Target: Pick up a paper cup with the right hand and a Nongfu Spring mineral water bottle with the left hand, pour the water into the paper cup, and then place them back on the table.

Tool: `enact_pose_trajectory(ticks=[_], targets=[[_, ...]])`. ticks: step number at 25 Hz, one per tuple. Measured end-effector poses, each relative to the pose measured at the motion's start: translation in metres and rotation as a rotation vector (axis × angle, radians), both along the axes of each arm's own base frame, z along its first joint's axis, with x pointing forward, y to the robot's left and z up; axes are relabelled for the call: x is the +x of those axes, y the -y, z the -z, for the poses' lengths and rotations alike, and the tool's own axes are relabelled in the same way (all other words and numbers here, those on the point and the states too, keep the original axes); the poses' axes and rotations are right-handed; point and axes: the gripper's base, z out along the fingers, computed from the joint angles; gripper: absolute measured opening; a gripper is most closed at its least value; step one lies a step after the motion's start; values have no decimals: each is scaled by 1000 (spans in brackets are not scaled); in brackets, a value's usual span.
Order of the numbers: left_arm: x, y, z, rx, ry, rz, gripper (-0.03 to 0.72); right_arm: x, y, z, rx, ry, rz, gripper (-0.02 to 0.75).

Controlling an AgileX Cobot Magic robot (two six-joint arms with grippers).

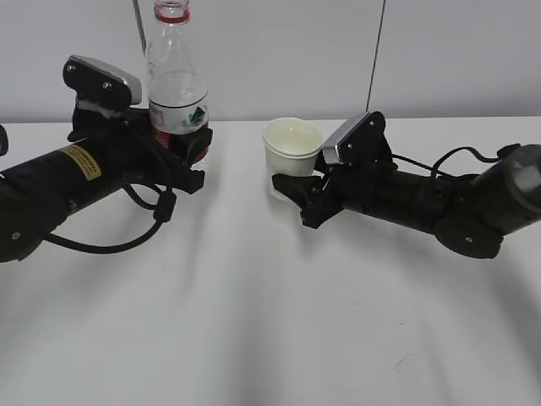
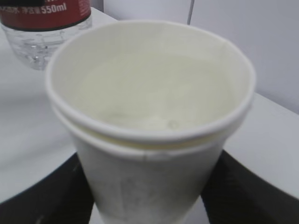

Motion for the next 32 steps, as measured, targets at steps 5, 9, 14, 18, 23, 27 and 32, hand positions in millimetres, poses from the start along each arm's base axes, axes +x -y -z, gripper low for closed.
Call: enact_pose_trajectory(ticks=[5, 9, 14, 18, 23, 27, 32], targets=[[-1, 7, 12, -42, -8, 71, 416, 5, 5, -1, 24, -3, 83, 473], [-2, 11, 22, -49, -6, 119, 415, 9, 11, 0, 7, -10, 163, 473], [-3, 14, 34, -42, -20, 152, 415, 12, 16, 3, -18, -9, 225, 473], [-3, 16, 43, -59, -13, 174, 415, 14, 20, 21, 26, -24, 269, 473], [-3, 16, 47, -55, -21, 184, 415, 14, 24, 43, 45, -28, 283, 473], [-4, 17, 57, -56, -38, 192, 415, 14, 26, 48, 51, -26, 298, 473], [-5, 17, 75, -53, -76, 197, 415, 15, 26, 47, 35, 0, 293, 473]])
